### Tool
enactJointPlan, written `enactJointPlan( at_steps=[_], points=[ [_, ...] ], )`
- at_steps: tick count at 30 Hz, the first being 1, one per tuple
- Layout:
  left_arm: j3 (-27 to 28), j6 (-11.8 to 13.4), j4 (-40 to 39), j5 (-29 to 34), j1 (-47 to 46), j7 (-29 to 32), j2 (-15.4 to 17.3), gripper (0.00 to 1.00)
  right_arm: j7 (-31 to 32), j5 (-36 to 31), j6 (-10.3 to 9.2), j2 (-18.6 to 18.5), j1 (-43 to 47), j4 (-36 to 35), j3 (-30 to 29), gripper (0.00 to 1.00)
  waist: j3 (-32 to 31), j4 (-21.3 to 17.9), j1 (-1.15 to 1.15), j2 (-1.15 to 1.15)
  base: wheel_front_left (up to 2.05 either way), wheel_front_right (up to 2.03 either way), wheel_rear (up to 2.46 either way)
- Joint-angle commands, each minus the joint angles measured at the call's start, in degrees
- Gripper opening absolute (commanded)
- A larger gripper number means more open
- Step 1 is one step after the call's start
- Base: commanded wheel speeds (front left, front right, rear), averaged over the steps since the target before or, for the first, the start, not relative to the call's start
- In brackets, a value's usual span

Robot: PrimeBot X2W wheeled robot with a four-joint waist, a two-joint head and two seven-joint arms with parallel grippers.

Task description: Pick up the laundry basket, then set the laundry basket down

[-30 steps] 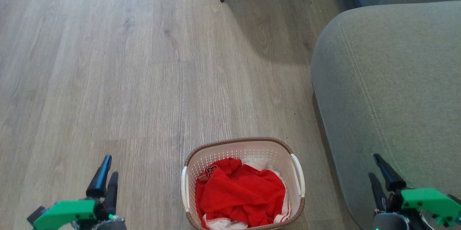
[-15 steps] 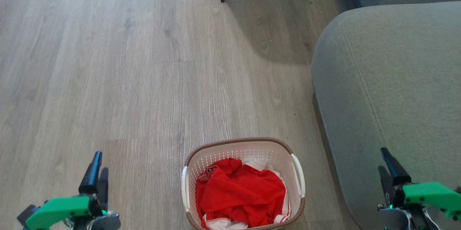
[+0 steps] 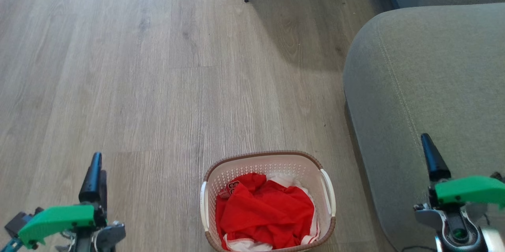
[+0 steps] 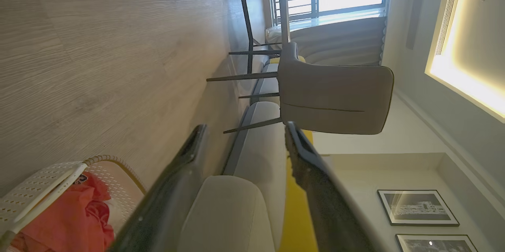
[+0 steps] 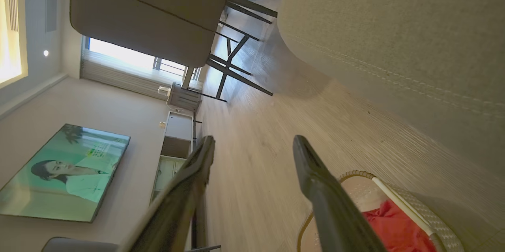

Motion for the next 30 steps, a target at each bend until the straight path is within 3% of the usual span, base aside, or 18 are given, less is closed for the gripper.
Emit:
enactJointPlan(
  at_steps=[1, 7, 12, 21, 30],
  points=[
    [1.5, -0.1, -2.8, 2.0, -3.1, -1.0, 0.5, 1.00, -0.9, -3.9, 0.11, -0.6, -3.6, -3.6, 0.8, 1.00, 0.0, 0.1, 0.00, 0.00, 0.00, 0.00, 0.00],
    [1.9, 0.8, -4.9, 5.7, -3.4, -1.8, 0.5, 1.00, -1.7, -10.0, 0.13, -1.1, -4.6, -6.3, 2.4, 1.00, 0.1, 0.3, 0.00, 0.00, 0.00, 0.00, 0.00],
    [0.8, 3.4, -8.6, 11.0, -3.7, -2.7, 0.5, 1.00, -2.5, -16.3, 0.14, -2.5, -5.4, -8.5, 4.9, 1.00, 0.3, 0.4, 0.00, 0.00, 0.00, 0.00, 0.00],
    [-5.7, 11.8, -15.1, 26.2, -4.0, -4.2, 0.6, 1.00, -4.1, -26.1, 0.17, -3.8, -6.5, -11.4, 8.2, 1.00, 0.6, 0.6, 0.00, 0.00, 0.00, 0.00, 0.00],
    [-13.8, 20.1, -15.8, 40.2, -5.3, -5.7, 1.1, 1.00, -5.6, -33.6, 0.20, -4.8, -6.8, -14.0, 10.9, 1.00, 0.7, 0.6, 0.00, 0.00, 0.00, 0.00, 0.00]
  ],
)
